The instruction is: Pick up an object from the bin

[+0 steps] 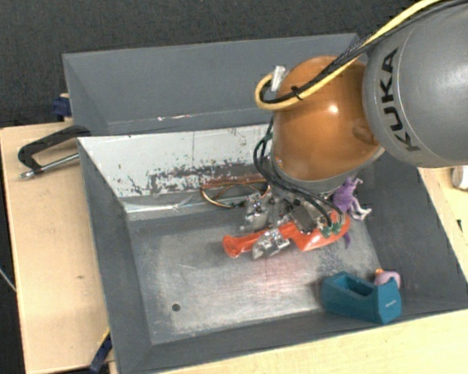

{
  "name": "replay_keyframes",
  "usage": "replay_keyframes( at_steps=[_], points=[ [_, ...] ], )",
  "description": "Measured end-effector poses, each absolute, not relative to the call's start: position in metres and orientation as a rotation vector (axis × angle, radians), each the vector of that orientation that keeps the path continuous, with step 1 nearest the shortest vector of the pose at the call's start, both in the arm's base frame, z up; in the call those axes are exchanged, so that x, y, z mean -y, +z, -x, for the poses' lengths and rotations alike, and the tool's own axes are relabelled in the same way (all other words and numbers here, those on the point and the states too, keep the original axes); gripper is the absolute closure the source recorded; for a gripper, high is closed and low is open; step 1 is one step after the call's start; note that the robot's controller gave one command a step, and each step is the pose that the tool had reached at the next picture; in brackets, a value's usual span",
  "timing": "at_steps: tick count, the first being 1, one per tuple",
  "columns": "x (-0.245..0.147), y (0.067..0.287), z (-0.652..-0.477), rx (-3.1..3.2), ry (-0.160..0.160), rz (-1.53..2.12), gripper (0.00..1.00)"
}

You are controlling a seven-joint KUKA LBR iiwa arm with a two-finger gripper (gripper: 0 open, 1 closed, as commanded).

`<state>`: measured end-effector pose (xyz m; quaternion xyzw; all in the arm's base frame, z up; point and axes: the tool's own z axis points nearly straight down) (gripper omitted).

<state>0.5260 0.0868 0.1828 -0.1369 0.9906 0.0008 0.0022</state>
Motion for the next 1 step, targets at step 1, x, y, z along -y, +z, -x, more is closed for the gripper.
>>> replay_keyframes(
  at_steps=[1],
  points=[
    [-0.0867,0.1828,-0.526,-3.108,0.002,0.429,1.0]
  ],
)
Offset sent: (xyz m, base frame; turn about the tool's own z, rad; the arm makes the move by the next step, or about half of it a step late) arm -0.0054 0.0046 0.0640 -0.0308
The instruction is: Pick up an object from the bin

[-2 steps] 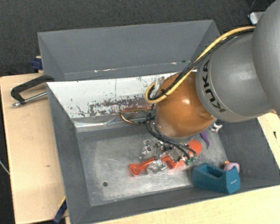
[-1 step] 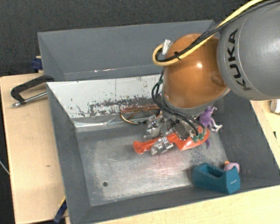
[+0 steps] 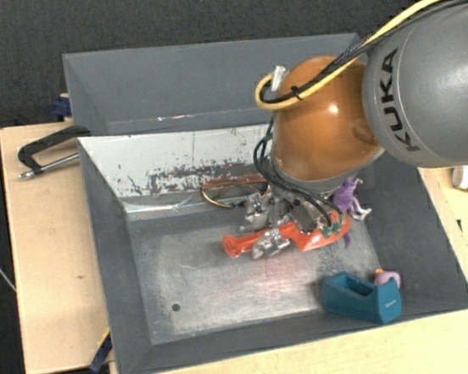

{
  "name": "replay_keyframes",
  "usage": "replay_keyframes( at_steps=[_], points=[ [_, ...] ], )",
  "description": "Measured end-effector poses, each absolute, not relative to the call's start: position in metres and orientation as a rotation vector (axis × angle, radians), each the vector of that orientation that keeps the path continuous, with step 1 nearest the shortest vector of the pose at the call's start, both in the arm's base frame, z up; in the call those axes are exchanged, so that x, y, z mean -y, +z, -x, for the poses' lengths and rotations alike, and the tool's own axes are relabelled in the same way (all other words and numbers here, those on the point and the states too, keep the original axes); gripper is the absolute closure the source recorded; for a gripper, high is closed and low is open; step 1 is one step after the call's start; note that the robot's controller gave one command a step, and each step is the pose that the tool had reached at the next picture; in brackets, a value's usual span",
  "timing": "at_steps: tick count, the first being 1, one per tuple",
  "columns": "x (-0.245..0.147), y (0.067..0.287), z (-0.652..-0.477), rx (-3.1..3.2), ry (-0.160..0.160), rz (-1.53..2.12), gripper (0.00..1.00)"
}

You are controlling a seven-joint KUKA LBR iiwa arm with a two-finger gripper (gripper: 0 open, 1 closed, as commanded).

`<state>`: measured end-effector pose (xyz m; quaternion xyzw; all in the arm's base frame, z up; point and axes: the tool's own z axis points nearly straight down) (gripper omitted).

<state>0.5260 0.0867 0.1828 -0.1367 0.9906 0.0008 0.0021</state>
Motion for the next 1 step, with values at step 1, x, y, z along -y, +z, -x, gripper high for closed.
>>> replay_keyframes(
  at_steps=[1],
  points=[
    [-0.0922,0.2479,-0.5217,-3.101,0.002,0.476,1.0]
  ],
)
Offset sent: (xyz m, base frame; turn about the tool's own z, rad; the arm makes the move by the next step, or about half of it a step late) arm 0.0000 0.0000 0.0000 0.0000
